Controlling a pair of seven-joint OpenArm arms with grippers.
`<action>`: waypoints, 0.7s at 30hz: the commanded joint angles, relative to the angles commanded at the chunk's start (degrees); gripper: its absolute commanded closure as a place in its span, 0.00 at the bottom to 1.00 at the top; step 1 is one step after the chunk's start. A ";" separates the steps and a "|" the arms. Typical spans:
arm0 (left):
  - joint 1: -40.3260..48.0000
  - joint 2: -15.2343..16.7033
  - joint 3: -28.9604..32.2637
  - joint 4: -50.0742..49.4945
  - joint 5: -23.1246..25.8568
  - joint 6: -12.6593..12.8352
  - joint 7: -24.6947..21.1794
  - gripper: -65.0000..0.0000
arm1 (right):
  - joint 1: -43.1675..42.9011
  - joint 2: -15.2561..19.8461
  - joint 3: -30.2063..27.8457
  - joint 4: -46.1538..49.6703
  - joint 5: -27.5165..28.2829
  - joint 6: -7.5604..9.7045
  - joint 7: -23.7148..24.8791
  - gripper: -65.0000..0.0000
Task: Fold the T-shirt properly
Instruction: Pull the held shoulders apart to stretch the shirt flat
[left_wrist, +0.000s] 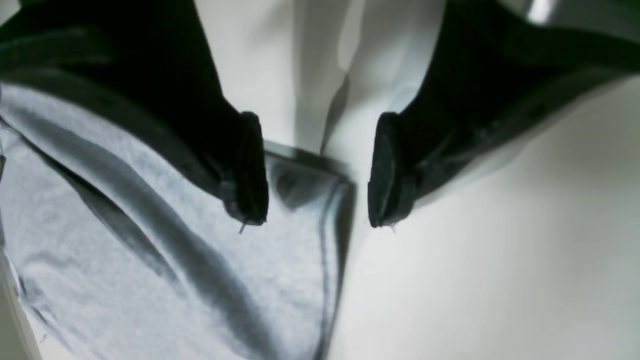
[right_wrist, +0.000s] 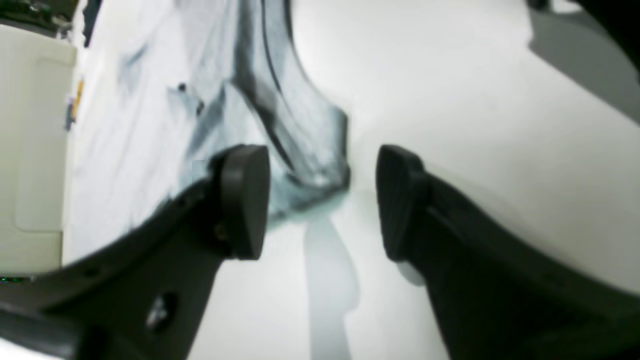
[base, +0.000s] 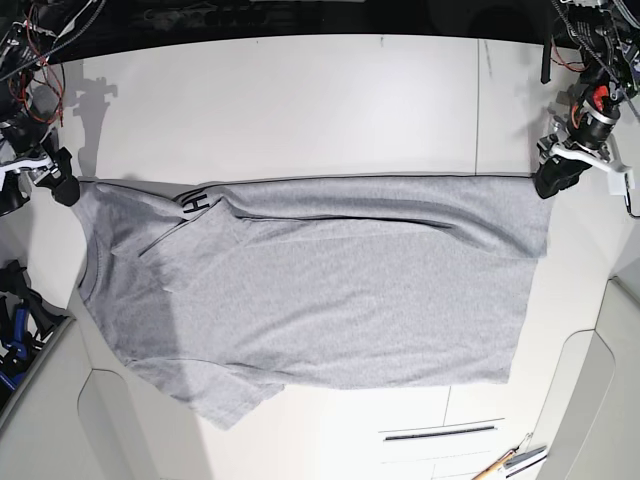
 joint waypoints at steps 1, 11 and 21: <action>-0.02 0.02 0.33 0.00 0.44 0.17 -0.76 0.43 | 0.52 -0.20 -0.26 -0.61 0.00 0.07 0.00 0.48; -0.31 0.02 0.48 0.00 1.77 3.69 -2.95 0.43 | 3.58 -0.44 -5.01 -2.84 1.11 0.66 0.31 0.48; -0.33 0.02 5.79 0.00 2.29 4.02 -3.26 0.52 | 4.13 -0.46 -10.64 -2.84 1.09 1.42 0.83 0.49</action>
